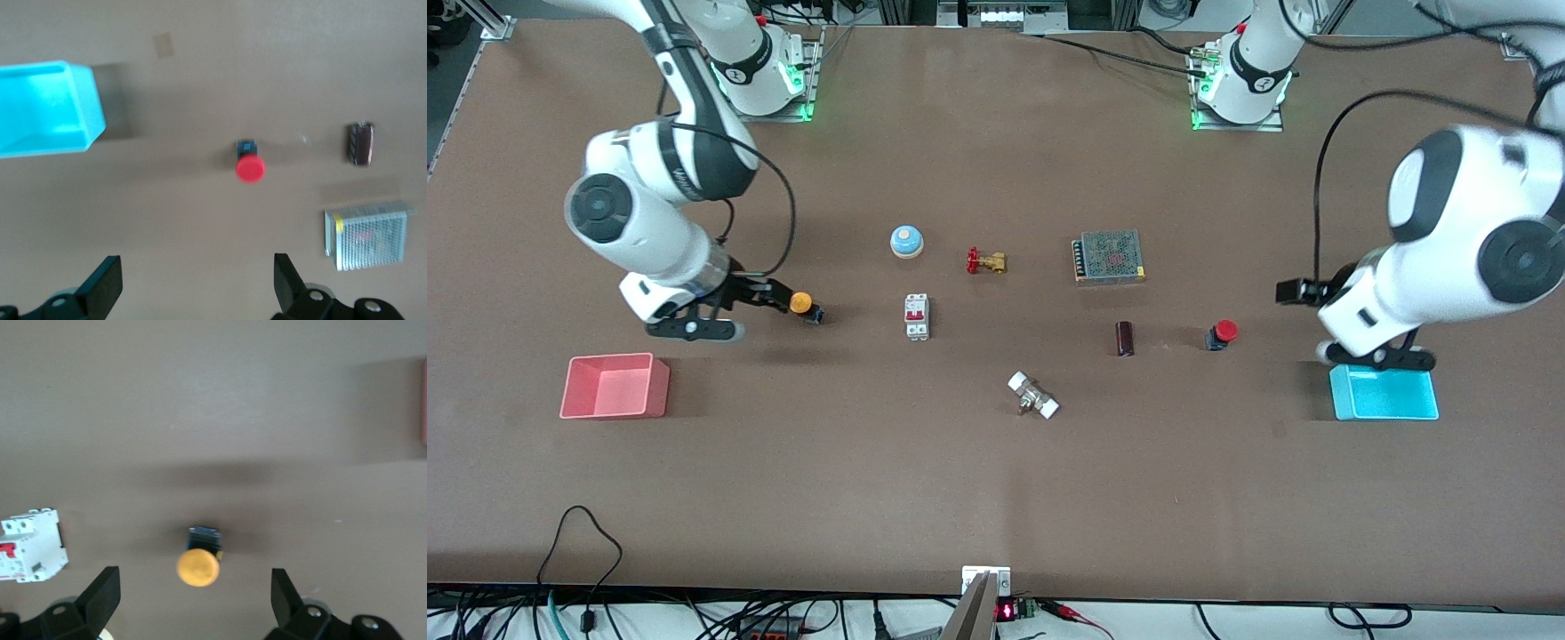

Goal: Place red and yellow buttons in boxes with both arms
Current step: 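Grasp the yellow button with the right gripper while the left gripper grasps the red button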

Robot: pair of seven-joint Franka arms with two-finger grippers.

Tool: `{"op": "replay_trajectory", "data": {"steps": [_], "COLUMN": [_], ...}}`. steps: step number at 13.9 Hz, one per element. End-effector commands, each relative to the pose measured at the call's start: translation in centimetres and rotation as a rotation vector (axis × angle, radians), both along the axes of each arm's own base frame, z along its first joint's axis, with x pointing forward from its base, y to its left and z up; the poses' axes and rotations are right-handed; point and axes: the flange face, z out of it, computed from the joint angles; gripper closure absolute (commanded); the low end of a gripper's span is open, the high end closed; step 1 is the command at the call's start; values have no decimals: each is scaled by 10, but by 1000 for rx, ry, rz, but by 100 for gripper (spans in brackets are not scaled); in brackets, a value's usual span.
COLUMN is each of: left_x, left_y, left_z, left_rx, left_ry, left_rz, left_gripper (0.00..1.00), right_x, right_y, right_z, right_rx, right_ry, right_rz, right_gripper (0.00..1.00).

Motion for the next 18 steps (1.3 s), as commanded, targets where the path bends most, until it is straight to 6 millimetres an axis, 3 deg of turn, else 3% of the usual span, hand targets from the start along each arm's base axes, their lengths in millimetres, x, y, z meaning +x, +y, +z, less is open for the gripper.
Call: {"op": "replay_trajectory", "data": {"steps": [1, 4, 8, 16, 18], "left_x": [8, -17, -51, -86, -84], "left_y": [-12, -22, -31, -29, -30], "left_z": [-52, -104, -155, -203, -206], "left_rx": [-1, -4, -20, -45, -47], "left_ry": [-37, -90, -211, -305, -312], "left_rz": [-15, 2, 45, 65, 64], "left_gripper": [0, 0, 0, 0, 8], "right_x": [-7, -29, -32, -36, -37], "right_y": [7, 8, 4, 9, 9], "right_z": [-29, -61, -67, -105, -108], "right_rx": [-2, -10, -6, -14, -16], "right_ry": [-14, -50, -49, 4, 10], "right_rz": [-31, 1, -95, -123, -122], "right_gripper": [0, 0, 0, 0, 0]}}
